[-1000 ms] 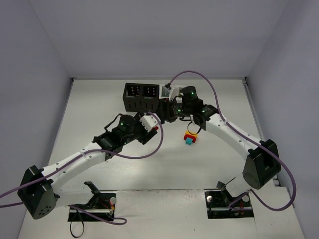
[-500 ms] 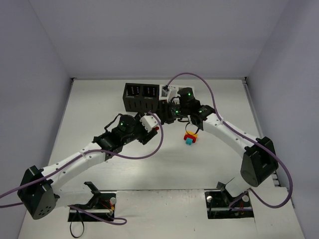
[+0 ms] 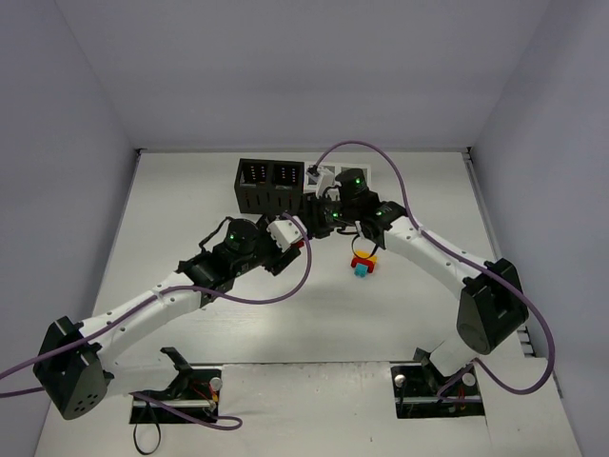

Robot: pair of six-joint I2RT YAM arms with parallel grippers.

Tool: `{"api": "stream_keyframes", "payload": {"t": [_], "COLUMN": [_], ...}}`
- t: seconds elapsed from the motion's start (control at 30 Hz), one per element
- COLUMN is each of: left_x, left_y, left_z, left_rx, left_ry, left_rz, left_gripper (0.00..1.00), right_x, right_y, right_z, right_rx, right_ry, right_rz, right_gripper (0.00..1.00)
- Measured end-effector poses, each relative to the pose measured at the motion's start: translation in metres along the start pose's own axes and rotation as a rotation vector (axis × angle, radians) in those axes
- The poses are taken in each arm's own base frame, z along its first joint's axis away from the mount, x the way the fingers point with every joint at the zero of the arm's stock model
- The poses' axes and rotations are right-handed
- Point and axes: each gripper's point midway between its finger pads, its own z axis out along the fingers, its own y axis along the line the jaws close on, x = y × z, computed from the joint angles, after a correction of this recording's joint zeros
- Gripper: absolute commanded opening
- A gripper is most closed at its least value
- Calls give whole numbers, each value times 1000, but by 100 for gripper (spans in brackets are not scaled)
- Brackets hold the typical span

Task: Sort the legos into containers by color

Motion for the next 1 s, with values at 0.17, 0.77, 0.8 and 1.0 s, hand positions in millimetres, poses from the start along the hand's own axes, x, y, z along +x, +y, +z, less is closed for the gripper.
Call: {"api": "stream_keyframes", "payload": {"t": [0.17, 0.77, 0.8, 1.0], "left_x": [0, 8, 7, 6], "left_y": [-1, 0, -1, -4], "left_z": [0, 6, 6, 10], "left_rx": [3, 20, 23, 39], "left_ry": [0, -33, -36, -44], "left_rz": [-3, -134, -138, -148], "left_gripper": [3, 0, 0, 0], "right_x": [0, -1, -1, -1], "right_y": [0, -9, -9, -13], "right_z": [0, -2, -2, -6], "right_rx": [-5, 33, 34, 43], "right_ry": [0, -4, -5, 0], "right_rz": [-20, -37, -35, -22], "right_gripper": [0, 0, 0, 0]}}
